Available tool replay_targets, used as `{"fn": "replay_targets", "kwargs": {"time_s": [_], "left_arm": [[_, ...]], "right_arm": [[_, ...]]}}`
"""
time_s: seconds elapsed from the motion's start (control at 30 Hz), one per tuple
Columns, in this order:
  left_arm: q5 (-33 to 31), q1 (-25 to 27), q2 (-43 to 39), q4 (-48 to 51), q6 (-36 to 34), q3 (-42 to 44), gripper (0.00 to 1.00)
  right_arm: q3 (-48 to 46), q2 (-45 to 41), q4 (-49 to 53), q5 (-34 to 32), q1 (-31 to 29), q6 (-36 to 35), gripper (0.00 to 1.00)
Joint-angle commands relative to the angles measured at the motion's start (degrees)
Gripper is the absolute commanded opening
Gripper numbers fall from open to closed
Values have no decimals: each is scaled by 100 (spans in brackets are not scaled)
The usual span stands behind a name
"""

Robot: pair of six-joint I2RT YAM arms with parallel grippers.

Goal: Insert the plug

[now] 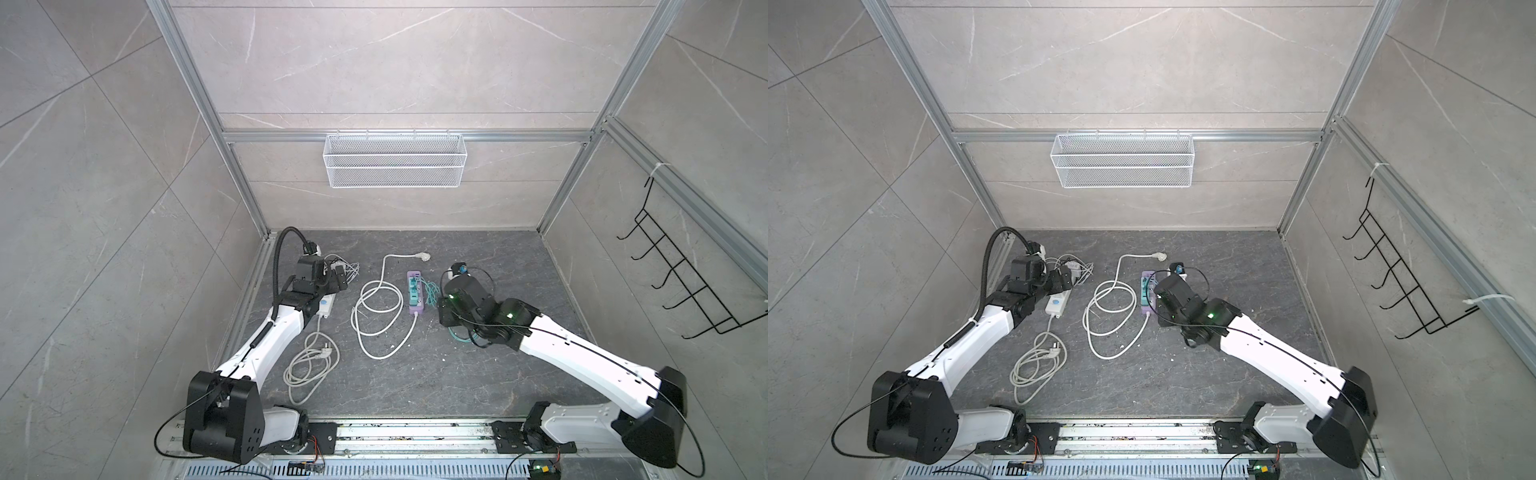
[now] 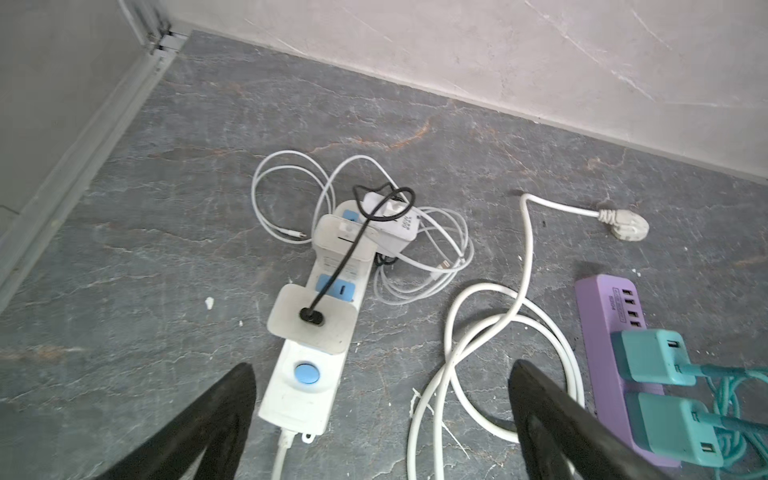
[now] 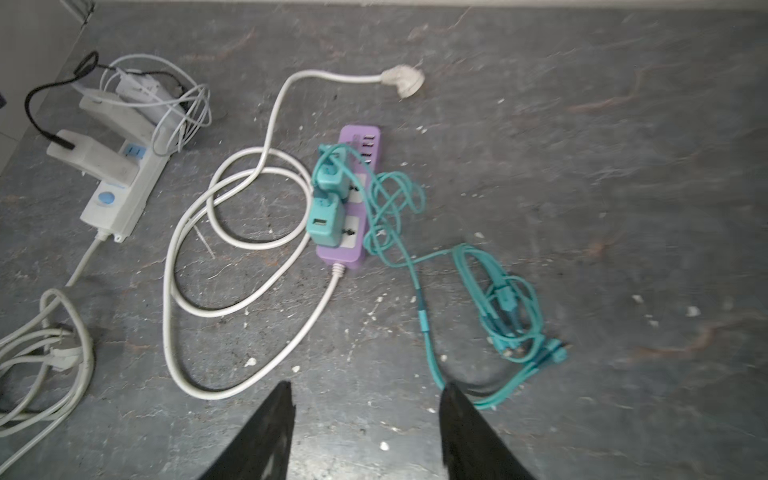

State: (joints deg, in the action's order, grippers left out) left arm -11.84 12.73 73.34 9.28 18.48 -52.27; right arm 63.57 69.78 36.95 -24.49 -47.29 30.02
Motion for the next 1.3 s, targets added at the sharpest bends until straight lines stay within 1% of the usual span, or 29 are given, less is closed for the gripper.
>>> {"fn": "replay_targets", "kwargs": {"time_s": [0.0,0.03,0.1,0.13,0.2,0.3,0.33,0.37,0.4,0.47,0.5,0.57,0.6,0.63,0.67,0.73,0.8,0.87,0.9,0.97,1.0,1.1,1.13,1.2,1.27], "left_arm": [[-870,-93,-445,-22,-85,117,98],[-996,-101,-555,-51,-128,162,98],[-1397,-120,-767,-257,-291,304,100],[-1486,-126,-843,-339,-364,351,100],[-1789,-133,-940,-454,-545,402,100],[-2005,-131,-955,-659,-710,516,100],[-2044,-134,-956,-753,-759,582,100],[-2101,-131,-945,-904,-828,664,100],[-2178,-133,-921,-1074,-905,769,100],[-2305,-137,-883,-1437,-1126,966,100],[-2373,-139,-859,-1691,-1279,1099,100],[-2419,-142,-812,-2352,-1564,1423,100],[-2395,-144,-765,-2682,-1708,1600,100],[-2321,-149,-699,-2937,-1852,1735,100],[-2193,-148,-604,-3148,-2020,1850,100],[-2132,-148,-428,-3293,-2188,1976,100],[-2087,-165,-249,-3591,-2267,2136,100],[-1798,-209,-64,-3724,-2200,2254,100],[-1669,-234,23,-3747,-2170,2289,100],[-1545,-270,174,-3859,-2164,2381,100],[-1549,-280,231,-3888,-2199,2419,100],[-1005,-416,250,-4186,-2243,2664,99],[-720,-481,235,-4328,-2309,2751,99],[-595,-550,246,-4617,-2351,2885,100],[-392,-699,354,-4900,-2284,3045,99]], "right_arm": [[-306,-484,-162,-1261,8,-497,60],[-388,-605,-221,-1533,4,-562,60],[-507,-761,-372,-2027,19,-785,64],[-543,-784,-413,-2296,13,-819,66],[-579,-729,-495,-2845,15,-911,69],[-513,-525,-389,-3618,22,-800,78],[-437,-422,-284,-3834,33,-718,81],[-323,-297,-77,-4124,52,-512,98],[-172,-149,165,-4350,76,-309,99],[116,173,419,-4609,170,-199,99],[229,352,598,-4810,221,-11,99],[409,627,733,-4920,398,149,99],[483,728,803,-4816,564,304,99],[485,770,748,-4578,744,336,99],[334,747,486,-4240,971,256,99],[-303,468,-687,-3339,1414,-281,99],[-1022,61,-1762,-2419,1889,-442,99],[-1764,-268,-2939,-1680,2210,-809,99],[-2138,-364,-3639,-1478,2294,-1062,99],[-2585,-427,-4447,-1278,2363,-1516,99],[-2641,-414,-4524,-1228,2390,-1656,99],[-2688,-242,-4614,-1096,2493,-2083,99],[-2736,-175,-4730,-1053,2512,-2250,99],[-2899,-146,-5012,-1143,2515,-2460,99],[-3087,-201,-5172,-1076,2557,-2614,99]]}}
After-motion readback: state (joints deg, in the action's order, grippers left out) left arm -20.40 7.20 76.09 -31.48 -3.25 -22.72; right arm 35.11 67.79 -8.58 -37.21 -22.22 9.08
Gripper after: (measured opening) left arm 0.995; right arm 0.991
